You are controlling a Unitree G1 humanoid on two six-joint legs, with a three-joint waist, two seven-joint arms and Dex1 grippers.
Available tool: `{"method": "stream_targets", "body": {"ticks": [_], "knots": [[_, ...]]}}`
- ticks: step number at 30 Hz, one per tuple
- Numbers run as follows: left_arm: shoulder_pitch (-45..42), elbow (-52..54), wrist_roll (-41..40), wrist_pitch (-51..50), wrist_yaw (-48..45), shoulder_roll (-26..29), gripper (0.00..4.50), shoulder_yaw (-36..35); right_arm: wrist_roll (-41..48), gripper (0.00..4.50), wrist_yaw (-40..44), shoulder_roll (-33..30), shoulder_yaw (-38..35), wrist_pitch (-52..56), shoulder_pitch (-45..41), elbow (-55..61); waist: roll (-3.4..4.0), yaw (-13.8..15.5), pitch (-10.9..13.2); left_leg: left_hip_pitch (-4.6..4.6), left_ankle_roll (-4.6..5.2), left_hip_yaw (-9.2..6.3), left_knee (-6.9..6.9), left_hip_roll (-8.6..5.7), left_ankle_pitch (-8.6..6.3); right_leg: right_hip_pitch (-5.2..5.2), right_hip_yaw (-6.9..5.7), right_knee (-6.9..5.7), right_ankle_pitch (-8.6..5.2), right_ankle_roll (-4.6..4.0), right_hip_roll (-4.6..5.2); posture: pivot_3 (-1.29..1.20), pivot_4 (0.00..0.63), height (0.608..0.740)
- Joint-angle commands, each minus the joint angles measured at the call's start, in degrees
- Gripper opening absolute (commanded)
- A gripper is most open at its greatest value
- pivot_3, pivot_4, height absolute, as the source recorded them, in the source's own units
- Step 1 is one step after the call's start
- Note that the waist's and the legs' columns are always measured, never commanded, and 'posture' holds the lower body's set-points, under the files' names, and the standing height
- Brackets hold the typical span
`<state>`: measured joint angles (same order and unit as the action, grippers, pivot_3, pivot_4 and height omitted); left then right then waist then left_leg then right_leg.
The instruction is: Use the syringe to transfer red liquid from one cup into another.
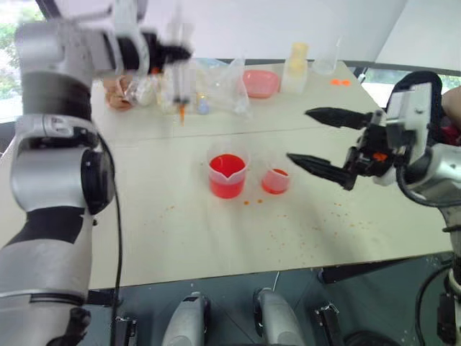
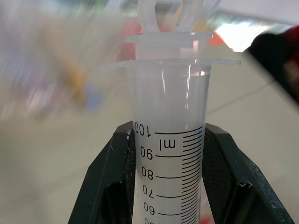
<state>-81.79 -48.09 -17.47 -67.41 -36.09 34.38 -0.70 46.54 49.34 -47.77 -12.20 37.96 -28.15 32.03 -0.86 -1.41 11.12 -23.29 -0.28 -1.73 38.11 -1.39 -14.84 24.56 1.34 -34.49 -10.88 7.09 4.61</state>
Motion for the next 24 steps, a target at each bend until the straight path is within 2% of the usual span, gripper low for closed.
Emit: {"method": "stream_targets", "body": {"ticks": [1, 3, 5, 9, 18, 20, 24], "knots": [[5.7, 10.9, 0.3, -9.8, -2.7, 4.3, 1.45, 5.4, -0.2, 4.27, 2.2, 1.5, 3.9, -1.4, -1.4, -0.6, -0.07, 0.3, 0.0, -0.08, 0.0, 0.0, 0.01, 0.0, 0.0, 0.08, 0.0, -0.01, 0.0, 0.0, 0.0, 0.0, 0.15, 0.74], [11.5, 18.1, -3.0, -19.6, -1.9, 4.6, 1.45, 3.0, -1.9, 4.27, 3.2, 3.0, 6.6, -2.6, -1.8, -2.7, -0.24, 0.7, 0.1, -0.23, -0.02, 0.0, 0.02, 0.0, 0.01, 0.3, 0.04, -0.28, 0.01, -0.01, 0.05, 0.0, 0.15, 0.74], [15.1, 22.8, -4.4, -24.1, -0.3, 3.9, 1.45, 0.8, -2.5, 4.27, 3.9, 3.9, 7.9, -3.2, -2.2, -3.4, -0.25, 1.2, 0.1, -0.31, -0.02, -0.01, 0.07, 0.02, 0.01, 0.37, 0.03, -0.39, 0.0, -0.01, 0.11, 0.0, 0.15, 0.74], [20.6, 24.4, -8.5, -25.1, 7.7, -3.0, 1.45, -10.4, -3.8, 4.27, 3.7, 7.1, 10.2, -4.2, -3.7, -5.8, -0.27, 2.0, 0.1, -0.2, -0.08, -0.03, 0.15, 0.01, 0.04, 0.29, 0.04, -0.45, -0.01, -0.01, 0.2, 0.0, 0.15, 0.74], [25.2, 26.9, -11.3, -25.1, 22.5, -7.2, 1.45, -17.5, -5.6, 4.27, 3.5, 9.6, 11.6, -5.0, -3.3, -8.0, -0.28, 1.4, 0.1, -0.09, -0.25, -0.07, 0.11, -0.09, 0.13, 0.36, 0.06, -0.53, 0.0, -0.03, 0.16, 0.0, 0.15, 0.74], [24.9, 25.9, -12.7, -25.1, 23.7, -7.8, 2.41, -18.4, -7.0, 4.32, 2.7, 10.7, 11.9, -5.8, -3.1, -9.6, -0.3, 1.3, 0.1, -0.08, -0.28, -0.07, 0.11, -0.11, 0.15, 0.35, 0.06, -0.53, 0.01, -0.03, 0.17, 0.0, 0.15, 0.74], [25.1, 25.0, -15.6, -25.1, 26.2, -9.1, 3.78, -20.1, -7.9, 4.32, 2.7, 11.0, 11.8, -6.0, -2.5, -10.3, -0.29, 1.6, 0.1, -0.08, -0.34, -0.07, 0.11, -0.13, 0.18, 0.35, 0.06, -0.56, 0.01, -0.04, 0.19, 0.0, 0.15, 0.74]]}}
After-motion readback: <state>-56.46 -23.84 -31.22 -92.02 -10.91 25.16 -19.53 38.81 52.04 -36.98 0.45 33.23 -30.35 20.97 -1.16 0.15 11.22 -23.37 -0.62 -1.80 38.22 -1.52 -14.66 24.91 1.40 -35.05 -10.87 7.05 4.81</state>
